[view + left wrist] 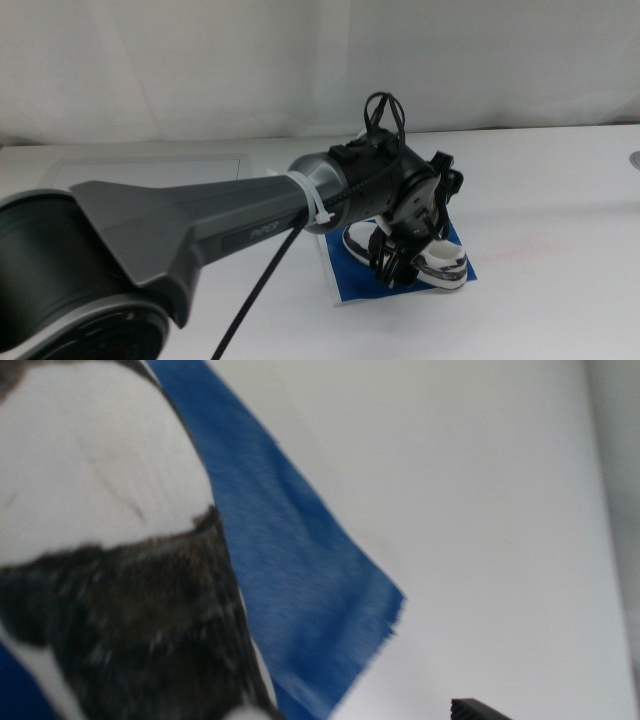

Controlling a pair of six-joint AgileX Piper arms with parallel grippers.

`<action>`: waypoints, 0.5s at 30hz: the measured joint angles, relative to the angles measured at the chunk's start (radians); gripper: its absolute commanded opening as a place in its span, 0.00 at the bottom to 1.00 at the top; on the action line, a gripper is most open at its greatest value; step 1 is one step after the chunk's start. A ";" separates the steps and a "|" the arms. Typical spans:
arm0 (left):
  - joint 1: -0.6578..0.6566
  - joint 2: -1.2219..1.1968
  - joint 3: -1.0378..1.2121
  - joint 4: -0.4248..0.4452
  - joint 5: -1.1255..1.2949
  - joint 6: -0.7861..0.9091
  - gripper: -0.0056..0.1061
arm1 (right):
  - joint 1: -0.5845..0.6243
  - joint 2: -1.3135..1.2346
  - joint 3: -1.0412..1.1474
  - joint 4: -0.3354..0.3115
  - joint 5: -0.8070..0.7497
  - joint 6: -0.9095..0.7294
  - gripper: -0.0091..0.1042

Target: Use one arm to grab the shoe from the table and place it on the mat.

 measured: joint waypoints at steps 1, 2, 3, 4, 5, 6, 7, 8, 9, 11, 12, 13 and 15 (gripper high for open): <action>0.002 -0.008 0.000 0.000 -0.001 0.003 0.87 | 0.000 0.000 0.000 0.000 0.000 0.003 0.06; 0.002 -0.016 0.000 0.000 -0.001 0.003 0.85 | 0.000 0.000 0.000 0.000 0.000 0.003 0.06; 0.002 -0.027 0.000 0.002 -0.001 0.003 0.83 | 0.000 0.000 0.000 0.000 0.000 0.003 0.06; 0.002 -0.040 0.000 0.002 0.006 0.005 0.81 | 0.000 0.000 0.000 0.000 0.000 0.003 0.06; 0.002 -0.051 0.000 0.002 0.017 0.005 0.78 | 0.000 0.000 0.000 0.000 0.000 0.003 0.06; 0.002 -0.066 0.000 0.005 0.032 0.005 0.75 | 0.000 0.000 0.000 0.000 0.000 0.003 0.06; 0.002 -0.081 0.000 0.010 0.047 0.005 0.72 | 0.000 0.000 0.000 0.000 0.000 0.003 0.06; 0.002 -0.096 0.000 0.018 0.059 0.005 0.69 | 0.000 0.000 0.000 0.000 0.000 0.003 0.06; 0.002 -0.111 0.000 0.031 0.070 0.005 0.66 | 0.000 0.000 0.000 0.000 0.000 0.003 0.06; 0.002 -0.138 0.000 0.062 0.091 0.012 0.60 | 0.000 0.000 0.000 0.000 0.000 0.003 0.06; 0.002 -0.148 0.000 0.077 0.098 0.017 0.58 | 0.000 0.000 0.000 0.000 0.000 0.003 0.06; 0.002 -0.160 0.000 0.090 0.106 0.026 0.55 | 0.000 0.000 0.000 0.000 0.000 0.003 0.06; 0.002 -0.177 0.000 0.114 0.116 0.055 0.50 | 0.000 0.000 0.000 0.000 0.000 0.003 0.06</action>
